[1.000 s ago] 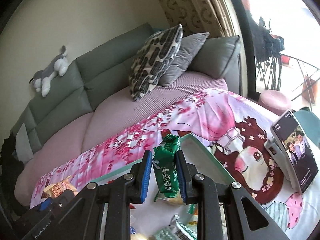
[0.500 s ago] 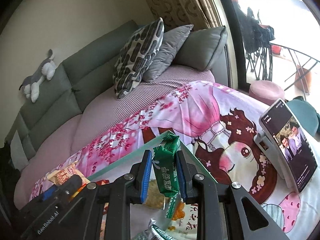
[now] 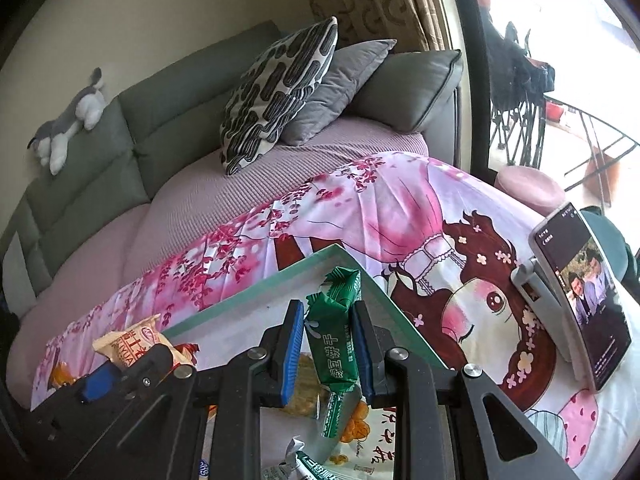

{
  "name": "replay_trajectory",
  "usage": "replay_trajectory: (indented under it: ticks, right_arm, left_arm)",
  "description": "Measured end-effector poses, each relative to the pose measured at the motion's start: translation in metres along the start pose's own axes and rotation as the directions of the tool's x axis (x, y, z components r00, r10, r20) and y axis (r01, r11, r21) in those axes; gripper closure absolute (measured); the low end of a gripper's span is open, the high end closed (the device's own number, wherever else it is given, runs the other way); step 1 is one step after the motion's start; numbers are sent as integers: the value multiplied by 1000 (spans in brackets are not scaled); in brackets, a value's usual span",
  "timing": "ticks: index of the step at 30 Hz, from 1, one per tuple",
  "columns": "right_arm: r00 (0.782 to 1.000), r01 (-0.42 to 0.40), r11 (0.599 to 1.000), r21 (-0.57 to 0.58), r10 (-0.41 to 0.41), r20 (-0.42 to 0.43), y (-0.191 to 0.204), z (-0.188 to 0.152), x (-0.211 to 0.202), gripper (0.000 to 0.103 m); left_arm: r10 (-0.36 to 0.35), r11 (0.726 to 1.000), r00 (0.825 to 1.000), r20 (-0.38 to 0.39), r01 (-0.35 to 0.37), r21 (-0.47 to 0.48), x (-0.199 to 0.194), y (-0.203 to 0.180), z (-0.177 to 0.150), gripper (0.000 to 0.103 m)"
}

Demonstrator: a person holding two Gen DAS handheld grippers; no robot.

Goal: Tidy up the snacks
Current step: 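Carry the green packet and cream pastry bag over the tray with both grippers, then open both grippers to drop the green packet and pastry bag into the tray, then move both grippers back toward the snack pile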

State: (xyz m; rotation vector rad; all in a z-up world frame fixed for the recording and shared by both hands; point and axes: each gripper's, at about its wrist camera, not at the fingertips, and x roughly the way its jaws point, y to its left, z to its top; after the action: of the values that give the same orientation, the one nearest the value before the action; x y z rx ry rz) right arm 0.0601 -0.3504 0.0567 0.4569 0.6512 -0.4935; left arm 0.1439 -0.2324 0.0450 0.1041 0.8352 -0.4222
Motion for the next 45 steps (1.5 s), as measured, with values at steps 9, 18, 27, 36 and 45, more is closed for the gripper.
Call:
replay_trajectory:
  ticks: [9,18,27,36,45]
  right_arm:
    - [1000,-2,995,-96,2,-5,21,0,-4,75]
    - [996,42,991,-127,-52,-76,23,-3,4,39]
    - [985,70,983,-167,-95,-143,29,-10,16,23]
    - [976,73,986,-153,-102,-195,25,-15,26,12]
    - [972,83,990,-115,-105,-209,18,-16,28,0]
  left_arm:
    - [33,999,999,-9,-33,-18,-3,7,1,51]
    - [117,988,993,-28,-119,-98,-5,35,4,35]
    - [195,960,975,-102,-211,-182,8,66,-1,29]
    - [217,955,967,-136,-240,-177,16,70,-6,12]
    - [215,958,966,-141,-237,-164,20,68,-9,9]
